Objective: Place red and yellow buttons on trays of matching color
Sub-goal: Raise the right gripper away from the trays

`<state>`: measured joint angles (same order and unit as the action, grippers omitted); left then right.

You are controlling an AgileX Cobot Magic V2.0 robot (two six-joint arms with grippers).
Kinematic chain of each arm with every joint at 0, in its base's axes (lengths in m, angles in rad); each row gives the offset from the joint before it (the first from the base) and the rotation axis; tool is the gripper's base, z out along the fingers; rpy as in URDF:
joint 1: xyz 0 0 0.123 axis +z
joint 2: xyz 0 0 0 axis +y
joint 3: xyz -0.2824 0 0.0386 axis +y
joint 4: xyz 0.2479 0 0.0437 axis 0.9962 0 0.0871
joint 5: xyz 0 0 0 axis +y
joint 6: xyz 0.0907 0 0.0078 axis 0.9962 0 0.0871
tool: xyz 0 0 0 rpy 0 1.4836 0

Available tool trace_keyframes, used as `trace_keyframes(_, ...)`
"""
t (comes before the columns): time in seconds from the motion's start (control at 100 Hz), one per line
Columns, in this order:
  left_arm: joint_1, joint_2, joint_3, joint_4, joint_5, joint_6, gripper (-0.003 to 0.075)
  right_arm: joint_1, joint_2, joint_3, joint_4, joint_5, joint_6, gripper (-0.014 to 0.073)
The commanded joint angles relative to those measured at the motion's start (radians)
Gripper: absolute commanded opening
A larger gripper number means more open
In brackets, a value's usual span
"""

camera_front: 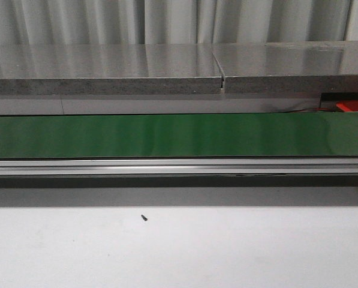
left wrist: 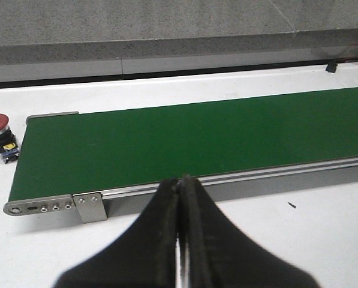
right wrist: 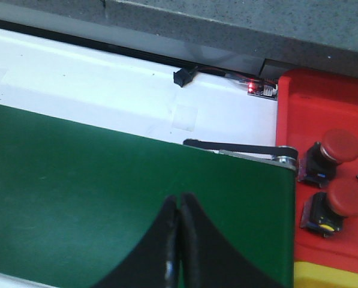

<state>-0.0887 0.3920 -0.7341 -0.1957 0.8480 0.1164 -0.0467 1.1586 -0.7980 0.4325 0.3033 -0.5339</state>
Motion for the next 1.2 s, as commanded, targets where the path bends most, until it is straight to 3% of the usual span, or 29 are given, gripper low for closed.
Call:
trace_keyframes(0.0, -0.007, 0.008, -0.025, -0.016, -0.071, -0.002, -0.0019, 0.003, -0.099, 0.023, 0.024, -0.071, -0.008, 0.0002)
trace_keyframes(0.64, -0.007, 0.008, -0.025, -0.016, -0.081, -0.002, -0.0019, 0.003, -0.572, 0.298, 0.024, -0.035, -0.008, 0.0002)
trace_keyframes(1.01, -0.003, 0.017, -0.024, -0.017, -0.117, -0.002, -0.0019, 0.003, -0.612, 0.31, 0.024, -0.026, -0.008, 0.0002)
trace_keyframes(1.19, -0.003, 0.125, -0.024, 0.014, -0.201, -0.116, -0.0019, 0.003, -0.612, 0.31, 0.024, -0.026, -0.008, 0.0002)
